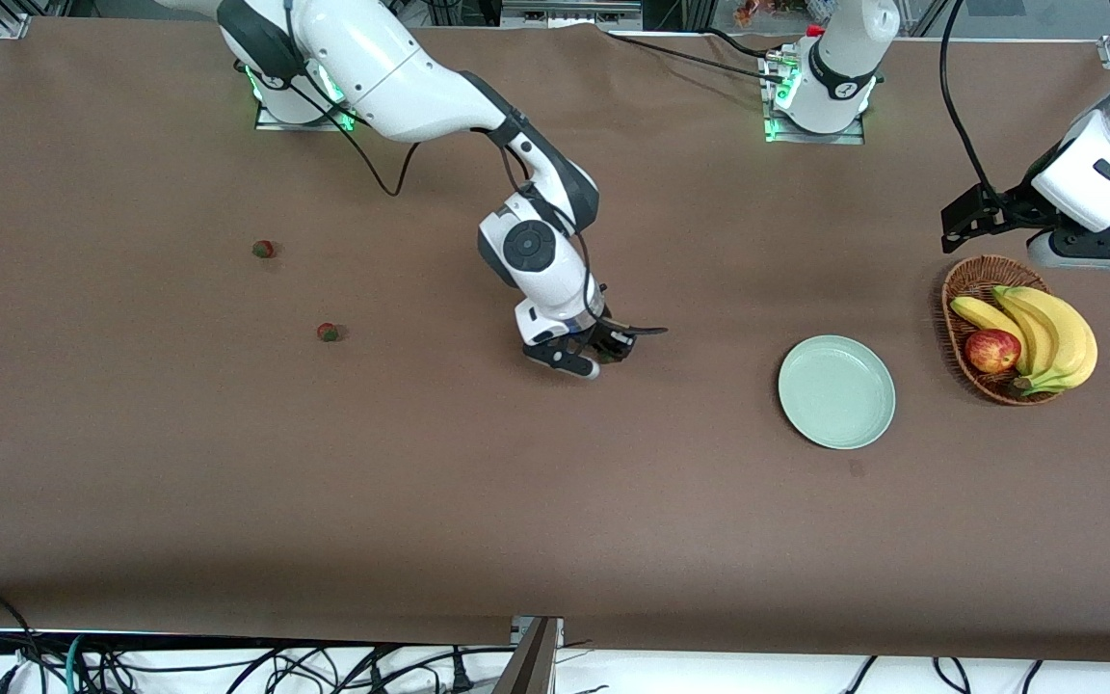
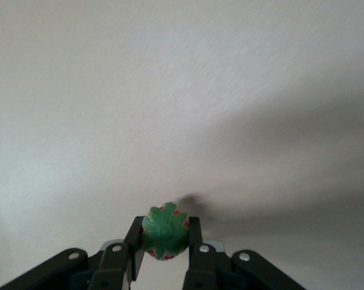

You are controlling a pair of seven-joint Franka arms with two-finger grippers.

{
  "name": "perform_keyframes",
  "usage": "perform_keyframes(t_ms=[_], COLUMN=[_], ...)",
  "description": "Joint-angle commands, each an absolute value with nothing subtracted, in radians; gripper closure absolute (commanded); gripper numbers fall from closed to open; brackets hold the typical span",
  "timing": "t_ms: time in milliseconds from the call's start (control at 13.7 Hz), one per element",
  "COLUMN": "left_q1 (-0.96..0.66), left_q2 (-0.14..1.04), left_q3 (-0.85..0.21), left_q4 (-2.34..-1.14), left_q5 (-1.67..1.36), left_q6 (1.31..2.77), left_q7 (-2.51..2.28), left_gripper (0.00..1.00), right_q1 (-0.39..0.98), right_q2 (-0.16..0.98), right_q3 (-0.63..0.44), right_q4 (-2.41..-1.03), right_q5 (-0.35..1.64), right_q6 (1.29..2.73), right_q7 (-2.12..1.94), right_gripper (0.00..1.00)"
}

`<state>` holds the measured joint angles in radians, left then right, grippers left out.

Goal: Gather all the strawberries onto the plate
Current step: 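Carry the strawberry to mid-table with the right gripper and release it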

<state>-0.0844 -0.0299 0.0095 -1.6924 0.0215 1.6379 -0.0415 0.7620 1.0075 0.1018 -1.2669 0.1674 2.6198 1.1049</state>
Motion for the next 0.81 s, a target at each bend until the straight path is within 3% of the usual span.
perform_keyframes(t_ms=[0,147,733], left_q1=[-0.086,-0.086,-0.089], left_q2=[-0.028,-0.028,-0.028], left_q3=[0.011,0.011,0.011], left_q4=[-1.672,-1.672,-1.671], left_q5=[0.005,0.005,0.005], left_q6=[1.618,1.618,1.618], left_q7=[-0.048,-0.048,-0.049], left_gripper=[0.00,0.00,0.00], right_q1=[0.767,0.733,0.490], right_q2=[1.017,0.988,0.882], right_q3=[0.084,0.077,0.046], right_q4=[-1.220,-1.220,-1.221], right_q5=[0.167,0.164,0.161], right_q6=[2.614,2.565,2.116], right_q7=[1.114,1.097,0.577], right_gripper=[0.00,0.00,0.00])
